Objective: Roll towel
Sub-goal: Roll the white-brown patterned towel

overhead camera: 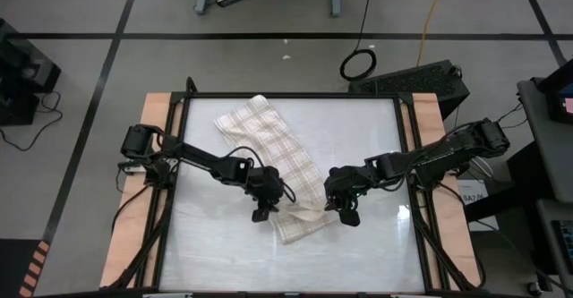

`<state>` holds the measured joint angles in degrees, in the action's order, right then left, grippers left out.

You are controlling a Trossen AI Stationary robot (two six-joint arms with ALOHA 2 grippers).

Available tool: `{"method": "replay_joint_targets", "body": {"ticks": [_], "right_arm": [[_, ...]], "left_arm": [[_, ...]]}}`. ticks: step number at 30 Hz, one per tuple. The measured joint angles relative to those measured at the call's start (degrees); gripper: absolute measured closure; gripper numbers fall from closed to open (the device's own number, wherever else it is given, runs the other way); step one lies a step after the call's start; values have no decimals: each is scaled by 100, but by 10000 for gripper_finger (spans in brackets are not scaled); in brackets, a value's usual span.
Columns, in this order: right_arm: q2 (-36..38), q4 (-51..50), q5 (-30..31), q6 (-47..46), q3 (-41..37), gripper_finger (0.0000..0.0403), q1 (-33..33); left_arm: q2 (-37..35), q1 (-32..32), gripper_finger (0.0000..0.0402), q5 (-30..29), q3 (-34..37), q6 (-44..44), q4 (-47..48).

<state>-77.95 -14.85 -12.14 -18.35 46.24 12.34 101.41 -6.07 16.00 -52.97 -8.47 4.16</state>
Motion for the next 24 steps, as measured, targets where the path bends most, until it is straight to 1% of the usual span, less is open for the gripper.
{"method": "replay_joint_targets", "body": {"ticks": [6, 10, 12, 16, 19, 24], "right_arm": [[0, 0, 2, -2, 0, 402, 0], [0, 0, 4, -2, 0, 402, 0], [0, 0, 4, -4, 0, 402, 0], [63, -38, -7, -111, 0, 402, 0], [206, -48, -28, -251, -2, 402, 2], [629, -38, -179, -398, 0, 402, 0]], "left_arm": [[0, 7, 317, 6, 0, 7, 3], [0, 4, 368, 17, 0, -8, 68], [0, 4, 390, 27, 0, -126, 71], [-148, -29, 391, 31, -60, -478, 183], [-432, -134, 392, -21, -184, -681, 160], [-963, -419, 396, -273, -429, -1097, 307]]}}
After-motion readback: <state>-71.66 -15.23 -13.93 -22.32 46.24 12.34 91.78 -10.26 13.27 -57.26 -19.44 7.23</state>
